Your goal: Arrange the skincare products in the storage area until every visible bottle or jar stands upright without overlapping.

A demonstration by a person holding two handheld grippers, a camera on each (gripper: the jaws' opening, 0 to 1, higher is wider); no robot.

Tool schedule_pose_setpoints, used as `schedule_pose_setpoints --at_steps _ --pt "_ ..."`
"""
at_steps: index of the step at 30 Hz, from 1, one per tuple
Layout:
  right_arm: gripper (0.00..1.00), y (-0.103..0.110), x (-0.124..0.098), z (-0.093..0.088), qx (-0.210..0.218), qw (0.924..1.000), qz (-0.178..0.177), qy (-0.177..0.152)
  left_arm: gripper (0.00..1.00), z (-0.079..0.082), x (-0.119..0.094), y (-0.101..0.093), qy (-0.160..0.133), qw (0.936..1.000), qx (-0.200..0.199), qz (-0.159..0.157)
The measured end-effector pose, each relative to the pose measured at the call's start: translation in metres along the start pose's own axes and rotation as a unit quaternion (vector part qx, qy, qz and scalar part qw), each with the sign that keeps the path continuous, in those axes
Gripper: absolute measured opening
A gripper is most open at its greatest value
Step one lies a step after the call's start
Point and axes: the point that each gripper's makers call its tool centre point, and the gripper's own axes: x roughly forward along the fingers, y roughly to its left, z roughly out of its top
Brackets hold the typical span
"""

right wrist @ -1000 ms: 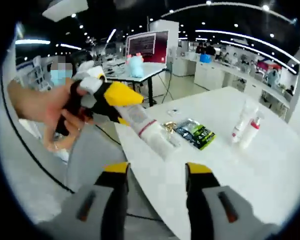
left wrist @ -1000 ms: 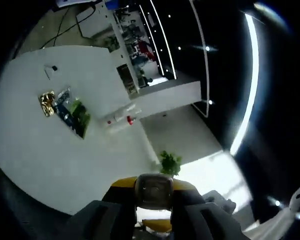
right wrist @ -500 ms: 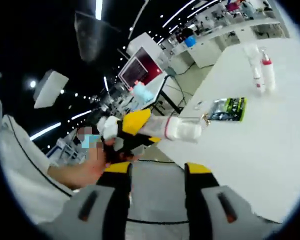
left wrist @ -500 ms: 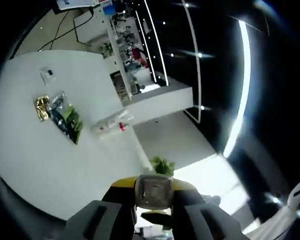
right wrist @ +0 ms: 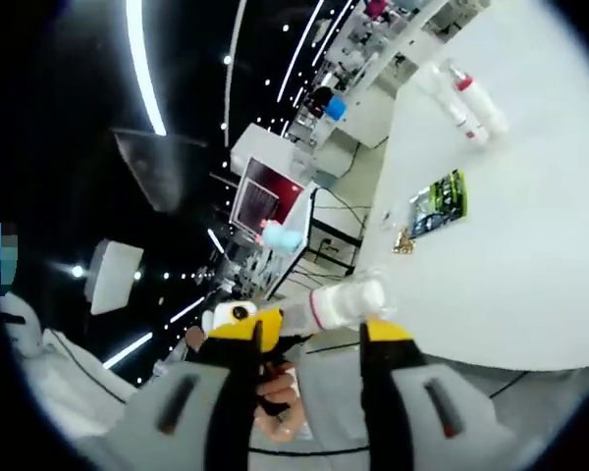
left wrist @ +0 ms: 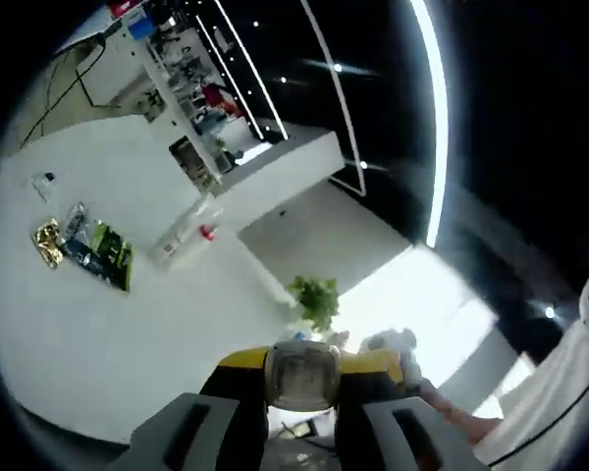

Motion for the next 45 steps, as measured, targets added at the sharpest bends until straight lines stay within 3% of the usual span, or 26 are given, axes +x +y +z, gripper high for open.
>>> schedule_pose_setpoints --at_steps 4,9,12,14,15,17,21,23,27,28,30,35,39,40,43,45 --pt "0.41 0.0 -0.005 0.004 0.014 0.9998 0.002 -0.014 0.24 -0.016 0.009 -0.011 0.04 0.9958 0.082 -0.01" --pt "0.4 -0.004 -0.012 0.011 0.026 0.9992 -0.002 -0.031 0.24 -0.025 0.014 -0.015 0.056 0.9902 0.128 -0.013" --pt "0.34 -0.007 -0.015 0.014 0.048 0.998 0.0 -0.041 0.24 -0.032 0.016 -0.018 0.078 0.9777 0.195 -0.008" --pt "0.31 -0.007 -0.016 0.017 0.069 0.9965 0.007 -0.048 0.24 -0.038 0.016 -0.019 0.098 0.9653 0.242 -0.005" --pt "0.3 -0.004 -0.016 0.017 0.076 0.9958 0.016 -0.048 0.24 -0.038 0.016 -0.019 0.1 0.9628 0.251 -0.003" --pt "0.28 0.0 -0.016 0.016 0.095 0.9939 0.033 -0.045 0.24 -0.037 0.015 -0.02 0.098 0.9635 0.249 -0.008" --pt "0.25 0.009 -0.014 0.018 0.08 0.9942 0.048 -0.052 0.24 -0.036 0.011 -0.021 0.099 0.9641 0.246 -0.014" --pt "0.24 0.012 -0.013 0.02 0.038 0.9969 0.051 -0.046 0.25 -0.04 0.01 -0.02 0.11 0.9708 0.213 -0.017" --pt "0.22 0.022 -0.012 0.019 -0.018 0.9978 0.058 -0.028 0.26 -0.036 0.005 -0.021 0.106 0.9707 0.214 -0.024" --pt "0.22 0.022 -0.013 0.019 -0.039 0.9975 0.054 -0.024 0.27 -0.033 0.005 -0.026 0.099 0.9767 0.187 -0.037" --pt "0.22 0.024 -0.013 0.018 -0.051 0.9972 0.052 -0.019 0.3 -0.028 0.004 -0.03 0.093 0.9812 0.16 -0.055" --pt "0.21 0.02 -0.015 0.012 -0.113 0.9929 0.036 0.01 0.34 -0.022 0.002 -0.036 0.095 0.9836 0.129 -0.082" --pt "0.21 0.03 -0.014 0.0 -0.171 0.9823 0.055 0.052 0.34 -0.027 0.002 -0.038 0.112 0.9823 0.118 -0.092" --pt "0.21 0.037 -0.014 -0.005 -0.202 0.9748 0.067 0.068 0.33 -0.031 0.001 -0.039 0.124 0.9813 0.111 -0.097" --pt "0.21 0.047 -0.013 -0.01 -0.234 0.9649 0.083 0.086 0.32 -0.037 -0.001 -0.039 0.137 0.9798 0.102 -0.105" --pt "0.21 0.054 -0.013 -0.016 -0.273 0.9509 0.101 0.105 0.31 -0.041 -0.004 -0.042 0.148 0.9779 0.086 -0.12"
